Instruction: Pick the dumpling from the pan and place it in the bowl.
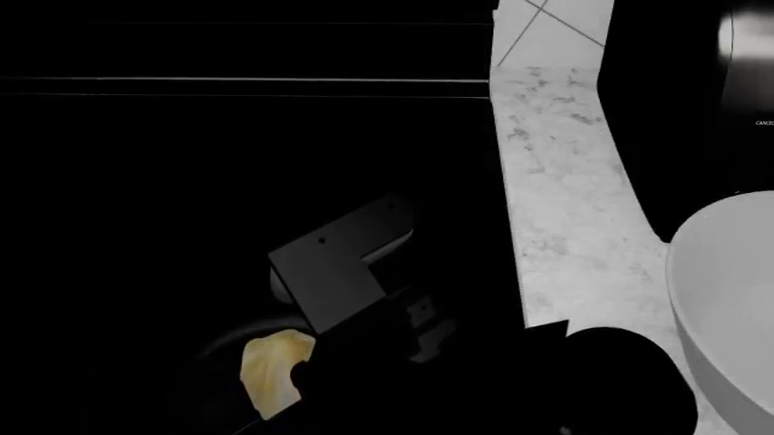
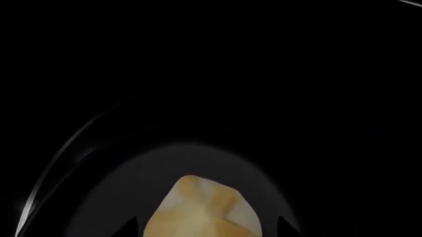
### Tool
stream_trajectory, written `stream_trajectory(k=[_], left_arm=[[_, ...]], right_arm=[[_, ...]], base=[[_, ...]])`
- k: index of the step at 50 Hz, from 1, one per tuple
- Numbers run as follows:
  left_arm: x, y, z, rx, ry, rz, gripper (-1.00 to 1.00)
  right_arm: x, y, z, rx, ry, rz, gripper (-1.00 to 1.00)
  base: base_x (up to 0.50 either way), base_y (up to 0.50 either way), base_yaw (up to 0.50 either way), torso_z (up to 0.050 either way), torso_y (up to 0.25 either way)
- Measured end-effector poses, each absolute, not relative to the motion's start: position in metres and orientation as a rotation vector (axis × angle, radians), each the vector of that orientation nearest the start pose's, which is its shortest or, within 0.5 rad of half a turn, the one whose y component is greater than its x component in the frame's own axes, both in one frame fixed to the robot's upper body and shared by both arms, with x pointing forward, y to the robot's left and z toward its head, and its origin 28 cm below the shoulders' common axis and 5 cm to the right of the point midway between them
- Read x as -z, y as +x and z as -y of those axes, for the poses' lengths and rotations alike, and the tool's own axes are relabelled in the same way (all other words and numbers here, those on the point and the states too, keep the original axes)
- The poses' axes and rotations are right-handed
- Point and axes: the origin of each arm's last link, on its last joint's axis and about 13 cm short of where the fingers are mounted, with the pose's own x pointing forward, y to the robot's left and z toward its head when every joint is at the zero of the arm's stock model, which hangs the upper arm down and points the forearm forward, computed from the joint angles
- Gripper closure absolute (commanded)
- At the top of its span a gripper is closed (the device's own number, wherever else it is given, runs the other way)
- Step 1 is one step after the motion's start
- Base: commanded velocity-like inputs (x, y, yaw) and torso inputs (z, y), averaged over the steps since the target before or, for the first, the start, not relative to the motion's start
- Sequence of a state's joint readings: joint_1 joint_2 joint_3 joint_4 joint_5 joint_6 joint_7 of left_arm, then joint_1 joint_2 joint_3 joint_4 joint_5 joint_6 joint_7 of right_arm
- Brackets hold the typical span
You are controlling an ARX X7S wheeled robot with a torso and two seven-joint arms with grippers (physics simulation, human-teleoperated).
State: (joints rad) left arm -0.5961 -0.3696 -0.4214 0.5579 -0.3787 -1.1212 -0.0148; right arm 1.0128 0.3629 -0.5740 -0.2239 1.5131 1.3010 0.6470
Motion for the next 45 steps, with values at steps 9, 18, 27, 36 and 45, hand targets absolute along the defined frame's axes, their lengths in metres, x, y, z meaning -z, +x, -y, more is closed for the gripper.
stream_trajectory(k=[9,18,27,36,45], left_arm=[[-0.2193,0.2417,-0.3284,-0.214,-0.069,0.136,-1.00],[-0.2174,0.2410,-0.3294,-0.217,-0.071,0.134,-1.00],[-0.2162,0.2412,-0.3295,-0.219,-0.071,0.132,-1.00],[-0.2151,0.2409,-0.3294,-0.221,-0.072,0.131,-1.00],[-0.2145,0.2394,-0.3301,-0.221,-0.074,0.132,-1.00]], right_arm=[[-0.2138,0.2559,0.0470,-0.687,-0.204,-0.538,-1.00],[-0.2118,0.2554,0.0467,-0.692,-0.202,-0.547,-1.00],[-0.2100,0.2554,0.0474,-0.688,-0.203,-0.549,1.00],[-0.2098,0.2548,0.0477,-0.686,-0.204,-0.547,1.00],[-0.2117,0.2535,0.0466,-0.687,-0.207,-0.543,1.00]], base=[[0.00,0.00,0.00,0.000,0.000],[0.00,0.00,0.00,0.000,0.000],[0.00,0.00,0.00,0.000,0.000],[0.00,0.00,0.00,0.000,0.000],[0.00,0.00,0.00,0.000,0.000]])
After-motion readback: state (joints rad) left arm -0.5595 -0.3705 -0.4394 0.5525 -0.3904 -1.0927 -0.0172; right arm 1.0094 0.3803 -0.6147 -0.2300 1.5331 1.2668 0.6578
